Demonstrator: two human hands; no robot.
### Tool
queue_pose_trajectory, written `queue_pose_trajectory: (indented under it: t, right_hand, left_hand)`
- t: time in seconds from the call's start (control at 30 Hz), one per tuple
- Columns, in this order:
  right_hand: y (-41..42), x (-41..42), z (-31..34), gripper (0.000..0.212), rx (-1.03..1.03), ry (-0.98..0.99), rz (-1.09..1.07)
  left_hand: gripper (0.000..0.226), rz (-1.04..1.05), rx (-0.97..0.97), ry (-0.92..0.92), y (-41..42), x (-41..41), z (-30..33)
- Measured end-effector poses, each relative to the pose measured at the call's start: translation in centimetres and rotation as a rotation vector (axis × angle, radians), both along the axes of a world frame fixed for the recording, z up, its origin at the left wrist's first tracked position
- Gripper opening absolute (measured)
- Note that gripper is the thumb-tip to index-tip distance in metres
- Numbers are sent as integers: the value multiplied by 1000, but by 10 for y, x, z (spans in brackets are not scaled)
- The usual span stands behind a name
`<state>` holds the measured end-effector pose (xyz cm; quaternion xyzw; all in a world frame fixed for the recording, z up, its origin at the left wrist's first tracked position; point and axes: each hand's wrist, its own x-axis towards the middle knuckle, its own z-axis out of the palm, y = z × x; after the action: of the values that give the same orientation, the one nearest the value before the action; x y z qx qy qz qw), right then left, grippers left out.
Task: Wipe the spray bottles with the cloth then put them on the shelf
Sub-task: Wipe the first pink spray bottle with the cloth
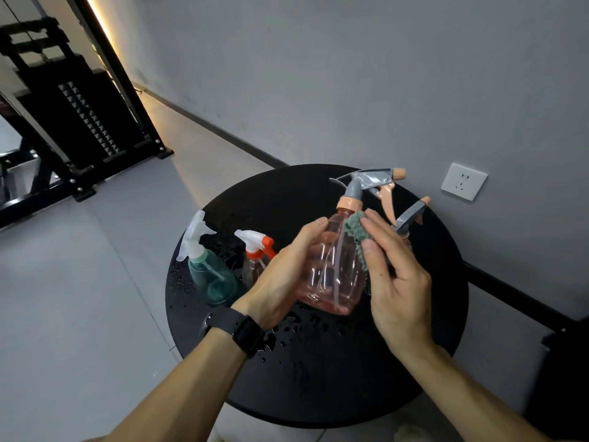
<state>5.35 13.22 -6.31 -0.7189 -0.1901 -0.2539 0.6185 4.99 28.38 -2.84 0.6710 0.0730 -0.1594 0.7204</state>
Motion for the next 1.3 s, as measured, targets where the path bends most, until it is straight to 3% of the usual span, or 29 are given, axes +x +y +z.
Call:
queue_pose_trajectory:
  t: [0.13,0.3,0.53,0.83,0.9,0.97,1.03,1.17,1.3]
  right_hand:
    - [-4,5,5,34,32,62,8]
    - [-7,7,7,32,68,116,9]
    - [1,-4,-3,34,14,104,46]
    - [9,-20,-11,36,-58,-14,64]
    - [10,-24,-13,35,-76,-51,56]
    - [12,-26,-15,35,-85,-74,60]
    - [13,-27,-15,34,-96,-95,67]
    - [10,-21,-13,34,-80,-91,64]
    - [6,-12,-7,35,-51,-51,32]
  left_hand:
    - [62,-63,92,20,-4,-3,2]
    - [70,6,-6,-2,-6,-3,-4]
    - [57,109,-57,-14,-1,0,-1]
    - [85,229,-223,-55,6,5,3]
    - [79,259,-268,-79,7,7,5]
    - [47,234,-286,-120,9,6,7]
    - [25,169,-278,-157,8,5,10]
    - [31,126,-157,-159,9,3,9]
    - [55,64,-28,-83,8,1,6]
